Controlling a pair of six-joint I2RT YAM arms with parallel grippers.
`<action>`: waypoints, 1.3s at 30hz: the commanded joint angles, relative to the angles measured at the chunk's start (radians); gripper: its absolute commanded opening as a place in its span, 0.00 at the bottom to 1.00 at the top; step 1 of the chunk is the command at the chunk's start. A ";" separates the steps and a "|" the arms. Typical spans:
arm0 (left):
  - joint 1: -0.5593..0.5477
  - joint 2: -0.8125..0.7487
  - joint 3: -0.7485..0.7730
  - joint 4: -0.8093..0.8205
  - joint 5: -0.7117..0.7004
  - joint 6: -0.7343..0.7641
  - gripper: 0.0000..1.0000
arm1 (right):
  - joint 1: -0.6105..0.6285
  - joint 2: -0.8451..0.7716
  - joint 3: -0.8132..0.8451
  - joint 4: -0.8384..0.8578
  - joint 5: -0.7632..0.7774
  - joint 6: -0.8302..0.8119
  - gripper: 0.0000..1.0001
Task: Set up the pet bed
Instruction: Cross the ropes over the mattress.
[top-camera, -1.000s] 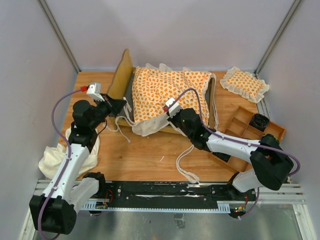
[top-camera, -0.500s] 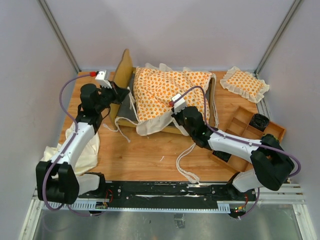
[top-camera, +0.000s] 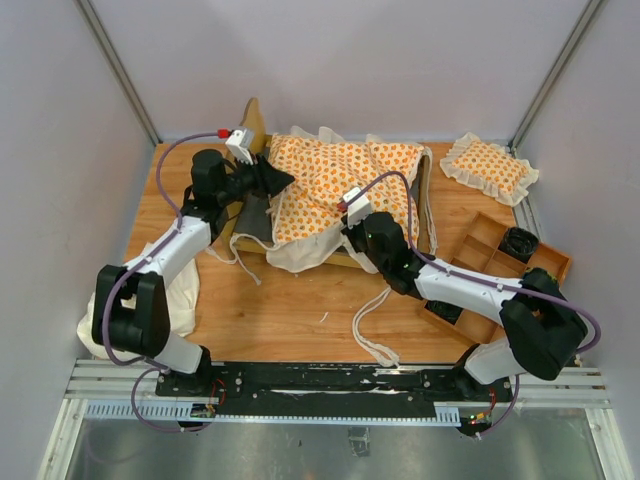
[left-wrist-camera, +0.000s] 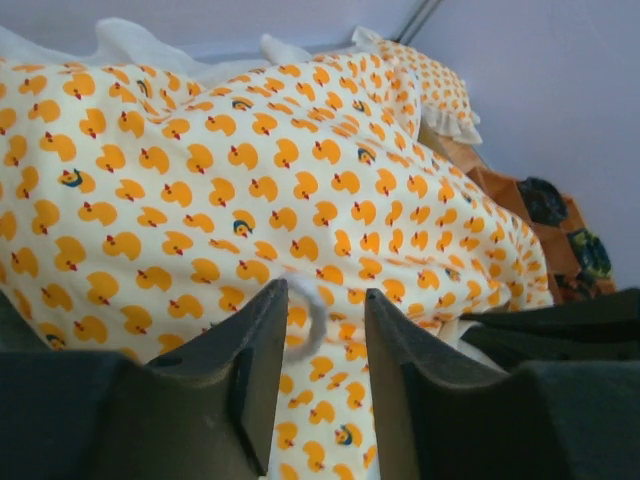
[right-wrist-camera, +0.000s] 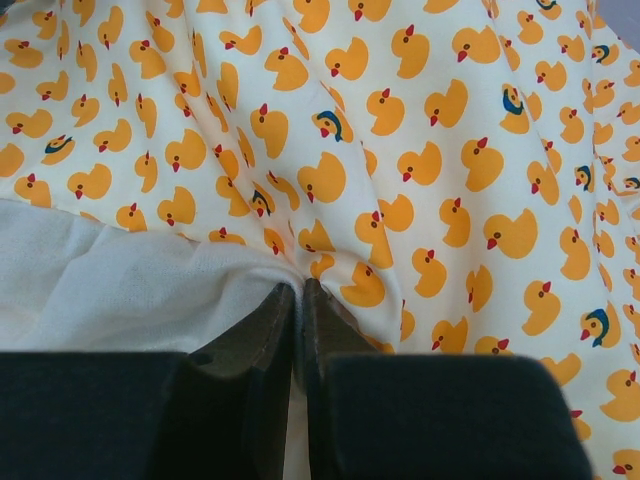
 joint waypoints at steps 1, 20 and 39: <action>-0.003 0.010 0.085 0.015 0.011 0.083 0.56 | -0.024 0.008 0.039 -0.008 -0.018 0.033 0.09; -0.004 -0.362 -0.058 -0.643 -0.200 0.755 0.54 | -0.070 0.017 0.071 -0.055 -0.030 0.068 0.09; -0.010 -0.153 0.017 -0.983 -0.039 1.362 0.64 | -0.083 0.032 0.096 -0.074 -0.080 0.058 0.09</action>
